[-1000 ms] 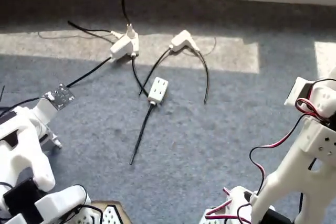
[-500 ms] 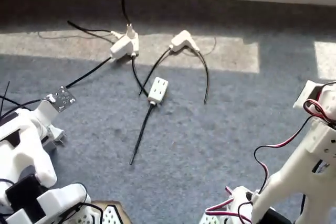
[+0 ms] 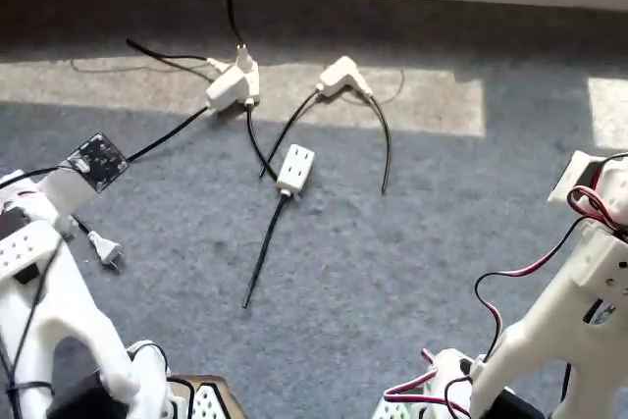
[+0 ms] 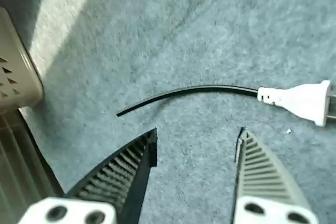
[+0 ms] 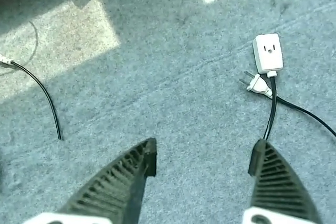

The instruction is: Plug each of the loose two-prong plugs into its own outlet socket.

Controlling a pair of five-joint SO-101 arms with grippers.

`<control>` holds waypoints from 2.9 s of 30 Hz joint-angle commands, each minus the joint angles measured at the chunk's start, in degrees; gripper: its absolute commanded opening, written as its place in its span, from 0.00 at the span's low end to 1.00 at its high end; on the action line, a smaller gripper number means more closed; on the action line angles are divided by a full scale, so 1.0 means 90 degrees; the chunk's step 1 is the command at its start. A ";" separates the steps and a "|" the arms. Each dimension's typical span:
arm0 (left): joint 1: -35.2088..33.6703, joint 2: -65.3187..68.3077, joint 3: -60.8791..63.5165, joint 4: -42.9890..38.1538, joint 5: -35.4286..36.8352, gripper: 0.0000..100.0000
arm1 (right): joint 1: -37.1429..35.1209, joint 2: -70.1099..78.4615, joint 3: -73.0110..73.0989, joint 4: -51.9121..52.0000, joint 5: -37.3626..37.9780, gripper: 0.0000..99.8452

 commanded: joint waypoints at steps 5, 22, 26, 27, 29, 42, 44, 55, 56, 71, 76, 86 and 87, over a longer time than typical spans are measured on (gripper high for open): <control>0.1480 -0.2496 0.1216 -0.0088 -0.2071 0.23 | -0.0347 -0.0718 0.1031 0.0249 0.0781 0.28; 0.1519 -0.2007 0.1646 0.1231 -0.4835 0.23 | -0.0542 -0.1998 0.3619 0.0220 0.2100 0.28; 0.1040 -0.1763 0.1089 0.2305 -0.4835 0.23 | -0.0581 -0.2007 0.4166 0.0220 0.2100 0.28; 0.0933 -0.1792 0.1001 0.2637 -0.4835 0.23 | -0.0698 -0.2007 0.4293 0.0220 0.2100 0.28; 0.0786 -0.1919 0.0845 0.3311 -0.4835 0.23 | -0.0991 -0.2105 0.4586 0.0220 0.2061 0.28; 0.0669 -0.3209 0.0728 0.6017 -0.4845 0.23 | -0.2271 -0.6042 0.6110 -0.0190 0.1797 0.28; 0.0669 -0.3219 0.0728 0.5558 -0.4845 0.23 | -0.2261 -0.5944 0.6188 -0.0298 0.1788 0.28; 0.0835 -0.3267 0.1265 0.3585 -0.4864 0.23 | -0.2437 -0.5670 0.8073 -0.2545 0.1612 0.28; 0.0825 -0.3267 0.1402 0.3341 -0.4855 0.23 | -0.2584 -0.5661 0.8357 -0.2877 0.1387 0.28; 0.0728 -0.2965 0.1578 0.1641 -0.7414 0.23 | -0.3795 -0.5700 1.1053 -0.5074 0.0000 0.28; 0.0698 -0.0972 0.0991 0.0361 -0.7404 0.23 | -0.3805 -0.5700 1.1053 -0.5143 0.0000 0.28; 0.0708 0.2515 -0.1802 0.1358 -0.7013 0.23 | -0.3805 -0.5700 1.1082 -0.5260 0.0000 0.28; 0.0708 0.2662 -0.1861 0.1358 -0.7013 0.23 | -0.3805 -0.5700 1.1082 -0.5260 0.0000 0.28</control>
